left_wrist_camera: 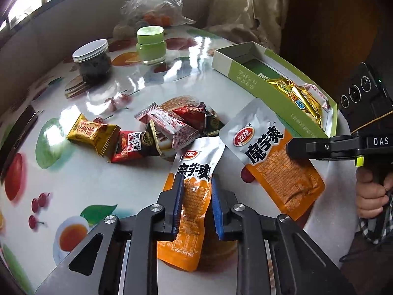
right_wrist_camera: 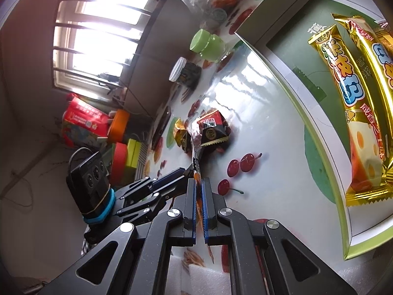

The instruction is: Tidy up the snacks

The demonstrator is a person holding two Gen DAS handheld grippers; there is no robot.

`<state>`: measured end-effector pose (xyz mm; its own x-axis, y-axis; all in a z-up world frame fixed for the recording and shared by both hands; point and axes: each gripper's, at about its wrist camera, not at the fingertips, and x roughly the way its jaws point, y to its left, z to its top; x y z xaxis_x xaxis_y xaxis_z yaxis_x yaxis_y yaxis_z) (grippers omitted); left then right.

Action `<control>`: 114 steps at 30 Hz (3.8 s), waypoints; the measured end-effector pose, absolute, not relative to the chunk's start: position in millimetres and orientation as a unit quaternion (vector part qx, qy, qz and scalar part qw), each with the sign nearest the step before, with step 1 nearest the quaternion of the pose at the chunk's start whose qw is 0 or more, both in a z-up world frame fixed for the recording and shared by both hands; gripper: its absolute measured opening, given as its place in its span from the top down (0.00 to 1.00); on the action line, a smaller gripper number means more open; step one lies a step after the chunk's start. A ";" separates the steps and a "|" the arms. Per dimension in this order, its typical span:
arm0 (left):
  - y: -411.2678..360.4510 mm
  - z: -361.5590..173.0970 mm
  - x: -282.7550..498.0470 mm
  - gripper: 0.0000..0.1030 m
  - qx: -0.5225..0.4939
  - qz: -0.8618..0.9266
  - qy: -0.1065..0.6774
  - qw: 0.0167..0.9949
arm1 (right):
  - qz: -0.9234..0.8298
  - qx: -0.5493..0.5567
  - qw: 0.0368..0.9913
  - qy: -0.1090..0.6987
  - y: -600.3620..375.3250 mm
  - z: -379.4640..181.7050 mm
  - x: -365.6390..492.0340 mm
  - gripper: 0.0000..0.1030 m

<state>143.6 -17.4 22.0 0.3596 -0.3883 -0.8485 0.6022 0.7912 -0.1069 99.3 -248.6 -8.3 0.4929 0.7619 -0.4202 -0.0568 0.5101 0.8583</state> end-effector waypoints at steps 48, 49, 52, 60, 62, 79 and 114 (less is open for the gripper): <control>-9.7 66.7 133.6 0.95 0.004 -0.285 0.438 0.853 | 0.272 0.419 0.778 0.382 -274.9 17.9 84.2 0.96; -13.3 69.4 133.0 0.95 0.005 -0.286 0.436 0.853 | 0.271 0.419 0.779 0.380 -277.4 20.2 83.4 0.96; -21.5 75.4 131.6 0.95 0.009 -0.289 0.431 0.855 | 0.267 0.418 0.784 0.372 -285.5 26.2 80.9 0.96; -53.1 94.1 127.6 0.95 0.025 -0.306 0.417 0.856 | 0.250 0.420 0.801 0.347 -319.3 41.6 69.3 0.96; -61.5 97.9 127.4 0.95 0.029 -0.308 0.414 0.856 | 0.245 0.417 0.806 0.341 -328.8 46.2 66.7 0.96; -124.9 114.9 127.8 0.95 0.036 -0.349 0.399 0.847 | 0.200 0.426 0.823 0.318 -388.2 49.7 55.7 0.96; -210.1 61.6 164.8 0.95 0.001 -0.350 0.469 0.811 | 0.120 0.369 0.844 0.369 -421.5 16.7 84.7 0.96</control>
